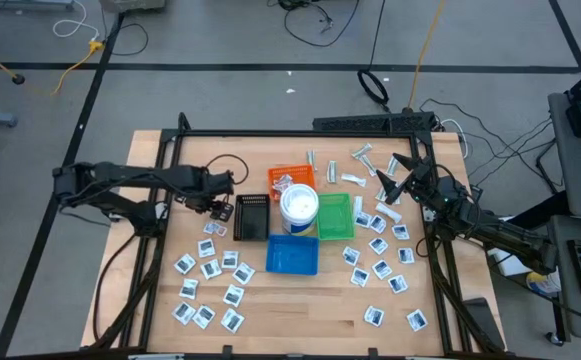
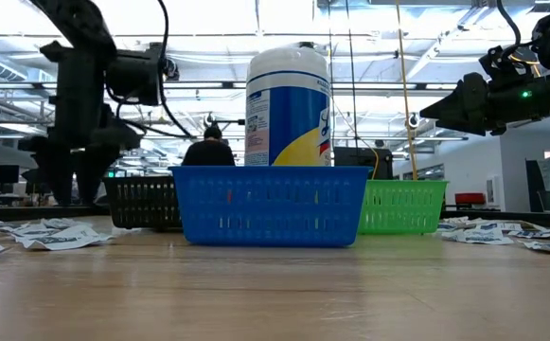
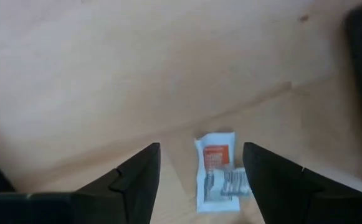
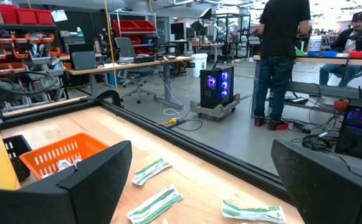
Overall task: Pick & Place First Aid Supplies
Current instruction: Put the orange ointment pack into the orange bin
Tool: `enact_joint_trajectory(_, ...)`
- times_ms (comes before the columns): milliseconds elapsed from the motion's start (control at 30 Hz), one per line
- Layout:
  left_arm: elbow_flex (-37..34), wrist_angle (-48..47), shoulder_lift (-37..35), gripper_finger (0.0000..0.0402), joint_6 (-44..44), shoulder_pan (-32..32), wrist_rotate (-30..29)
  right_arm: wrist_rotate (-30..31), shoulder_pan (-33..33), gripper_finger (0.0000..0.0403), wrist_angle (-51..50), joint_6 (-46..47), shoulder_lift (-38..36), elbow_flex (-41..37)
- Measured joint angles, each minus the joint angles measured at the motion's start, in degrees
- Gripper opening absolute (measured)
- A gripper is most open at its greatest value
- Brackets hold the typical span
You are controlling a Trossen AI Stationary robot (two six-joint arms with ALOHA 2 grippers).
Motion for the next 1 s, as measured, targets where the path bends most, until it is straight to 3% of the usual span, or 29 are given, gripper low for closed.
enact_joint_trajectory(400,-2.9,2.3,3.5,0.0185,-2.8,-1.6,-1.6,0.0,0.0,0.0380,0.0,0.0,0.0,0.0)
enact_joint_trajectory(600,-3.9,4.5,4.0,0.0127,-1.8,-2.0,-1.3,0.0,0.0,0.0380,0.0,0.0,0.0,0.0)
enact_joint_trajectory(867,-4.4,7.5,4.1,0.0015,-0.2,-3.0,-0.7,0.0,0.0,0.0380,0.0,0.0,0.0,0.0)
enact_joint_trajectory(1000,-4.4,7.5,4.1,0.0006,1.0,-2.9,-0.6,0.0,0.0,0.0380,0.0,0.0,0.0,0.0)
